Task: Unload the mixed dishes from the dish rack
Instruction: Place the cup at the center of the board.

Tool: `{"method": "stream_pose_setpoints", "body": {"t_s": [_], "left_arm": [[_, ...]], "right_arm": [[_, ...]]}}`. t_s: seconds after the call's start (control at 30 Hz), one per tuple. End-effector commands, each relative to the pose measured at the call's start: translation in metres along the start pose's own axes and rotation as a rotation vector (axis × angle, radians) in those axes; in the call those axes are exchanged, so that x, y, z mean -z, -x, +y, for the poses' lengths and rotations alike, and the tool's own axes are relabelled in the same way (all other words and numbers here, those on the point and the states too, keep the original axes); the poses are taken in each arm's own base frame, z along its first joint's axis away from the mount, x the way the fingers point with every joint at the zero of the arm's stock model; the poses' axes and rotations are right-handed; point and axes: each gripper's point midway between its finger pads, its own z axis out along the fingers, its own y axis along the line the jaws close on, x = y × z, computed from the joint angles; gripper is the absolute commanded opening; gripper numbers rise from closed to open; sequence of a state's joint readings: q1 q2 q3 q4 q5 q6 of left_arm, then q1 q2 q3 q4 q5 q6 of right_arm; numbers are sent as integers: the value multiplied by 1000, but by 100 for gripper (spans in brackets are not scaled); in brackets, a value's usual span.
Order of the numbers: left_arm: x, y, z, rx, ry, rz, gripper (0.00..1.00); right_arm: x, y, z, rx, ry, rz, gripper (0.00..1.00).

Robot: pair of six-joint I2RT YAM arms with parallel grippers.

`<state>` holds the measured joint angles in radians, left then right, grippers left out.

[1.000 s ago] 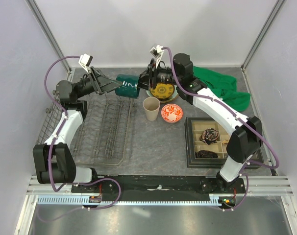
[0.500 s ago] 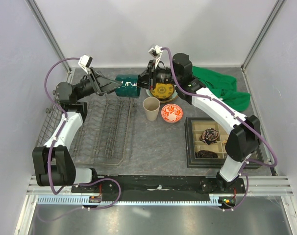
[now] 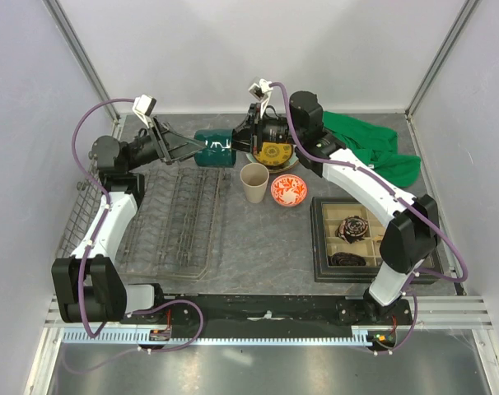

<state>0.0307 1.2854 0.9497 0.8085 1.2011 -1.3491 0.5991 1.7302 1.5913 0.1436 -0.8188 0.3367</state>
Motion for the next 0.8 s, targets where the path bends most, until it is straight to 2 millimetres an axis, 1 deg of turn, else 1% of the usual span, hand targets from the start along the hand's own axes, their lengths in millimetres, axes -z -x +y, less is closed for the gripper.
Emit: {"method": "stream_pose_setpoints", "body": {"t_s": [0.0, 0.13, 0.33, 0.47, 0.53, 0.57, 0.6, 0.63, 0.7, 0.73, 0.77], "left_arm": [[7, 11, -14, -175, -3, -24, 99], [10, 11, -15, -178, 1, -24, 99], [13, 11, -21, -206, -3, -21, 99], [16, 14, -21, -226, 7, -18, 99], [16, 15, -22, -243, 18, -5, 99], [17, 14, -14, -245, 44, 4, 99], [17, 17, -14, -265, 56, 8, 99], [18, 16, -12, -270, 75, 13, 99], [21, 17, 0, -313, 146, 25, 99], [23, 18, 4, -399, 164, 37, 99], [24, 21, 3, -423, 179, 39, 99]], "right_arm": [[21, 38, 13, 83, -29, -82, 0], [26, 40, 17, 89, -25, -90, 0], [29, 42, 22, 86, -11, -98, 0], [33, 38, 15, 58, -46, -73, 0], [37, 40, 8, 83, -91, -64, 0], [39, 33, 5, 79, -113, -36, 0], [42, 32, 2, 94, -132, -27, 0], [47, 23, 0, 108, -156, 13, 0], [53, 20, -6, 125, -205, 40, 0], [59, 13, -7, 137, -222, 78, 0], [63, 11, -11, 140, -254, 91, 0]]}}
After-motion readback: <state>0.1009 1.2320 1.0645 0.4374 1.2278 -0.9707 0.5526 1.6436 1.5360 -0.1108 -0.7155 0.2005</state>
